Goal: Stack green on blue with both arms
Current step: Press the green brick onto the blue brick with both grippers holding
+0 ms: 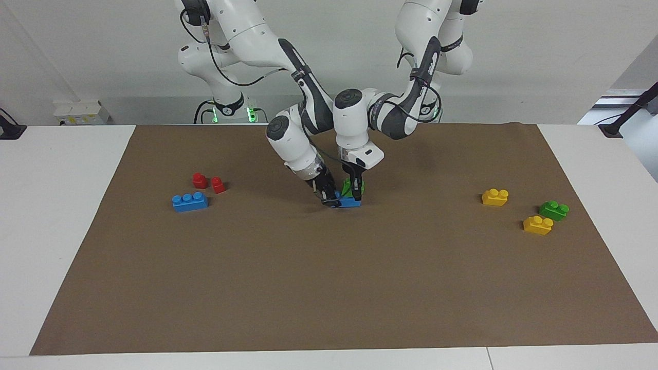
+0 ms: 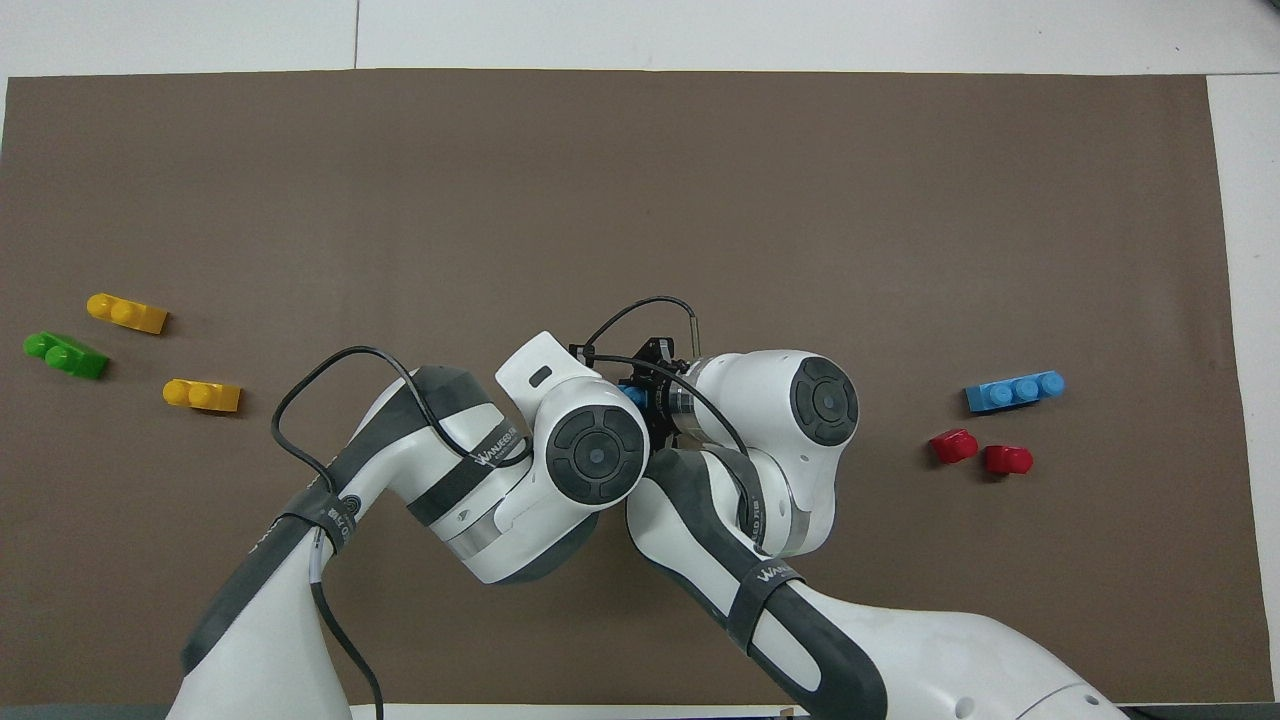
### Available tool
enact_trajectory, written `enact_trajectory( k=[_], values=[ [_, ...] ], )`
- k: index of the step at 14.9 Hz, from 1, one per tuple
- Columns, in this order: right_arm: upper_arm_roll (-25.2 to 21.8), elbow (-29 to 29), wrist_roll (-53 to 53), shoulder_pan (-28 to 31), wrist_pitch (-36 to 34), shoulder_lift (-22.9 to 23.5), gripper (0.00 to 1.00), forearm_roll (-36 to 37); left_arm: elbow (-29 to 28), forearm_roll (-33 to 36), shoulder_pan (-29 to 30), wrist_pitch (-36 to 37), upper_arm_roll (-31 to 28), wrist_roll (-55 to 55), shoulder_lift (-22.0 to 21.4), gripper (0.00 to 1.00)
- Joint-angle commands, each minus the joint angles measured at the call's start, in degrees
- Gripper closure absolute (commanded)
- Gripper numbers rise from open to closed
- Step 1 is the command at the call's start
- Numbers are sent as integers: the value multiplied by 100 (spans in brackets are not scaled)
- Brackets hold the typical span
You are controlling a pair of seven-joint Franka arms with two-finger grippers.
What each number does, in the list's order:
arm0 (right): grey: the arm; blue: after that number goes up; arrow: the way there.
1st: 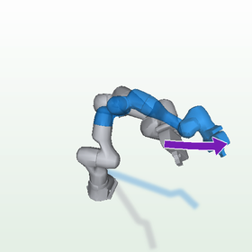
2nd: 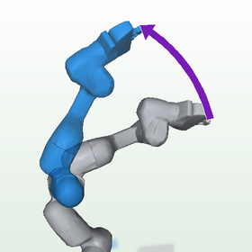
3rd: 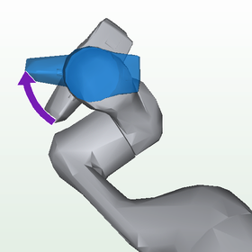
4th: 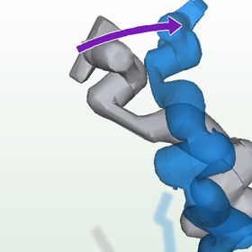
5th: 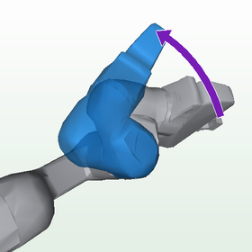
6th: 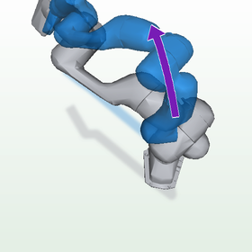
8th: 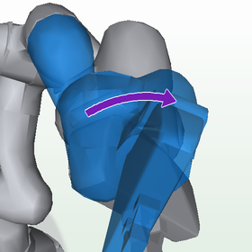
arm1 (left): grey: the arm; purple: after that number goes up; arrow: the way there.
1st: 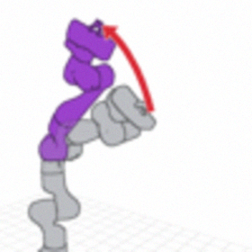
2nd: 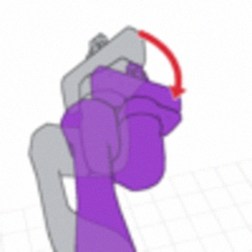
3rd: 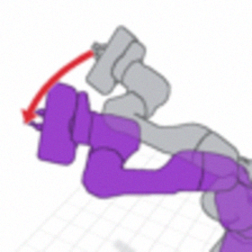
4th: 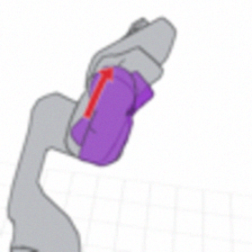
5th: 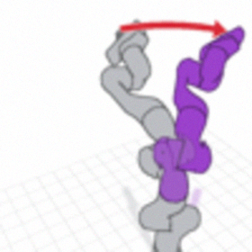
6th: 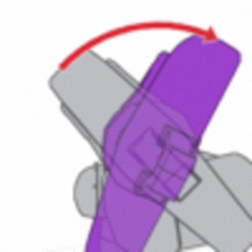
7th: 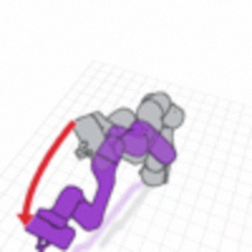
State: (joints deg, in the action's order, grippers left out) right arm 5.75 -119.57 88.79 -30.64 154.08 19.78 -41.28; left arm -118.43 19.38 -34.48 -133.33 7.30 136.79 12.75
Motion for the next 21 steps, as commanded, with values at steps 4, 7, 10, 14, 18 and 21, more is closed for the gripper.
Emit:
enact_trajectory(
  k=[4, 7, 10, 14, 18, 21],
  values=[
    [-21, -260, -266, -3, 166, 87, 100, -109, 127, 170, -481, 343, -44, 339, 52, 100],
    [-21, -260, -266, -3, 166, 87, 100, -109, 118, 241, -490, 343, -44, 392, 52, 100],
    [-21, -260, -257, -3, 166, 87, 100, -109, 83, 556, -481, 247, -27, 392, 52, 13],
    [-21, -260, -266, -3, 175, 87, 100, -109, 109, 602, -490, 255, -27, 366, 52, 0],
    [-21, -260, -257, -3, 175, 87, 100, -109, 127, 602, -481, 273, -27, 357, 34, 0],
    [-21, -251, -257, 23, 131, 87, 89, -109, 127, 602, -437, 282, -27, 348, -1, 0]
  ],
)
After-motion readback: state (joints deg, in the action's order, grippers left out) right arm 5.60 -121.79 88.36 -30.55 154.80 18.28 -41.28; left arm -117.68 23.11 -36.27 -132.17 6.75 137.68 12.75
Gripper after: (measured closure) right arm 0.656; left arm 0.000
